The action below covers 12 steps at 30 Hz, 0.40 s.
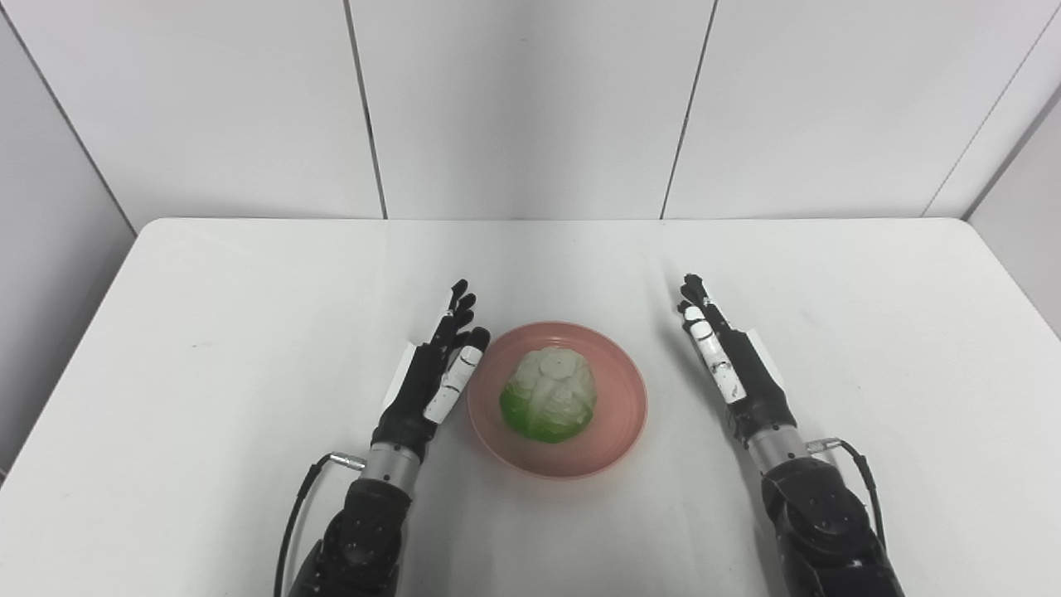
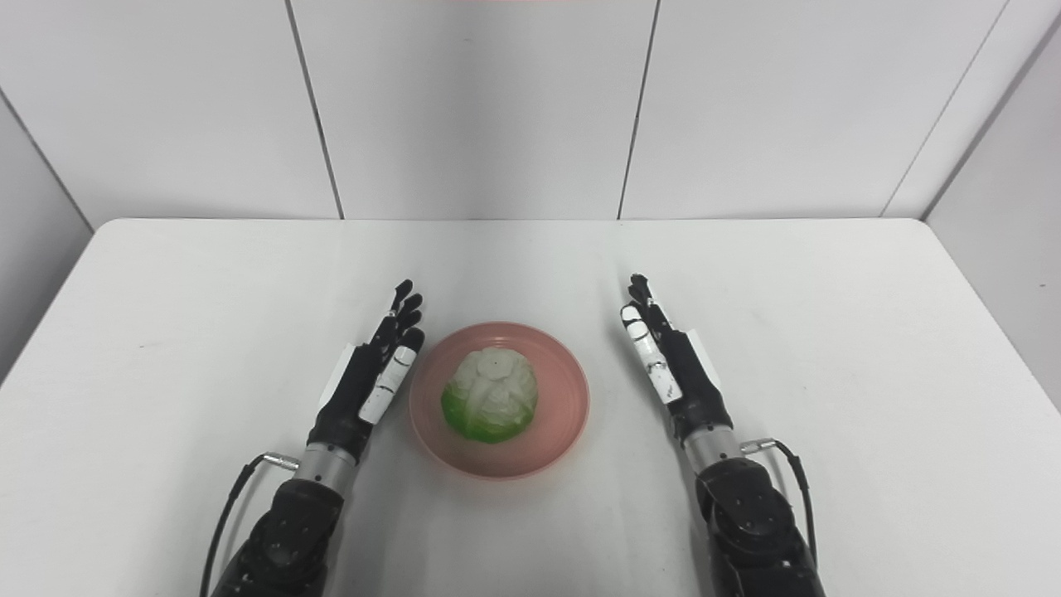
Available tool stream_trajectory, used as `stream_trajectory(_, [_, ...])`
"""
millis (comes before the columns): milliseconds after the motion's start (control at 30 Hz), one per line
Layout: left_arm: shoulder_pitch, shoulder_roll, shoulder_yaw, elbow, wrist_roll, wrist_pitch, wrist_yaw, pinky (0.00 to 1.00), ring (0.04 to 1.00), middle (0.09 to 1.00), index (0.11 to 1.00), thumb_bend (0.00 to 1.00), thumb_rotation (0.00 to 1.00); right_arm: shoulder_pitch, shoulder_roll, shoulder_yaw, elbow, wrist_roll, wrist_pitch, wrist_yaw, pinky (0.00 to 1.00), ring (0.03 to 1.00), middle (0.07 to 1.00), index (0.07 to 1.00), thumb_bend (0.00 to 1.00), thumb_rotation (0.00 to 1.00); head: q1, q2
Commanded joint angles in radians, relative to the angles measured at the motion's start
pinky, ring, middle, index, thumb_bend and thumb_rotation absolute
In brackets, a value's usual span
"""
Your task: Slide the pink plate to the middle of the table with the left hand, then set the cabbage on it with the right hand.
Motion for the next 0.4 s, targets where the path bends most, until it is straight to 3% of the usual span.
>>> stream_trajectory(0, [0.008, 0.003, 0.004, 0.032, 0.008, 0.0, 0.012, 0.93, 0.96, 0.975, 0.987, 0.7, 1.0, -0.001, 0.001, 0.016, 0.003, 0.0, -0.009, 0.011, 0.95, 0.958, 0.973, 0.973, 0.37, 1.0, 0.002, 0.001])
stream_trajectory(367, [0.013, 0.0, 0.011, 0.03, -0.004, 0.001, 0.003, 0.94, 0.963, 0.979, 0.99, 0.71, 1.0, 0.003, 0.002, 0.02, -0.013, 0.018, 0.011, 0.017, 0.96, 0.962, 0.975, 0.973, 0.36, 1.0, 0.0, 0.002])
